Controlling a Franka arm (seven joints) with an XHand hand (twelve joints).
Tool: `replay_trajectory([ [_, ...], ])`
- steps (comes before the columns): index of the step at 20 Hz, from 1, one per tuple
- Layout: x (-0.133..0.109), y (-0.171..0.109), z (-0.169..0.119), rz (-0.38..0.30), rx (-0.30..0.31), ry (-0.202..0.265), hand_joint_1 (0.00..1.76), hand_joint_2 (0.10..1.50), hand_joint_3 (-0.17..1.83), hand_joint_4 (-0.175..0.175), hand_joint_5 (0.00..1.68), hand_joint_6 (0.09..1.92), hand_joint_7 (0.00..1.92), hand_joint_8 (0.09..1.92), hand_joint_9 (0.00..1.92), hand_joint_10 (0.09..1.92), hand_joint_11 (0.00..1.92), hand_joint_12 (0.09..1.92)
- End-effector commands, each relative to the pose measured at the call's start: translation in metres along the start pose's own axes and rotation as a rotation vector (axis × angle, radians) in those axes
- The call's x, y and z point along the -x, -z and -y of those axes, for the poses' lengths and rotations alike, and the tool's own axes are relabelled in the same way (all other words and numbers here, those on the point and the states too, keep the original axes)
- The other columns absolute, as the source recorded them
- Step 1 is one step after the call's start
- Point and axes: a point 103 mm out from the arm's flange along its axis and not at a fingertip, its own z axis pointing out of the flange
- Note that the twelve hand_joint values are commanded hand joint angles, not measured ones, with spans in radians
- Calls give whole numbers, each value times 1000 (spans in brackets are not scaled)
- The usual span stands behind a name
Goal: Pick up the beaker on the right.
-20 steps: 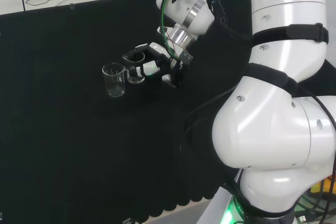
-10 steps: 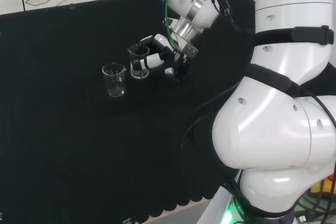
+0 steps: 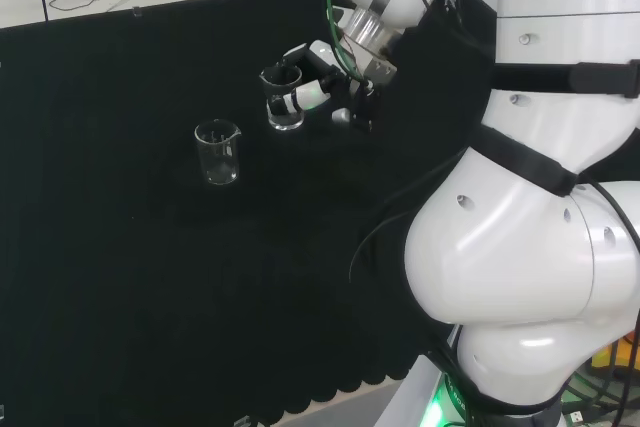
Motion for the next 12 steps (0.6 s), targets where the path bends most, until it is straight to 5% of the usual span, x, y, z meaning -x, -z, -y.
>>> replay_trajectory([
  [1,-6,20,20,81,-42,1,1124,738,476,175,1318,522,1592,171,1544,121,1118,889],
  [12,-43,26,34,208,-168,39,1126,734,485,175,1319,523,1596,162,1542,111,1109,890],
])
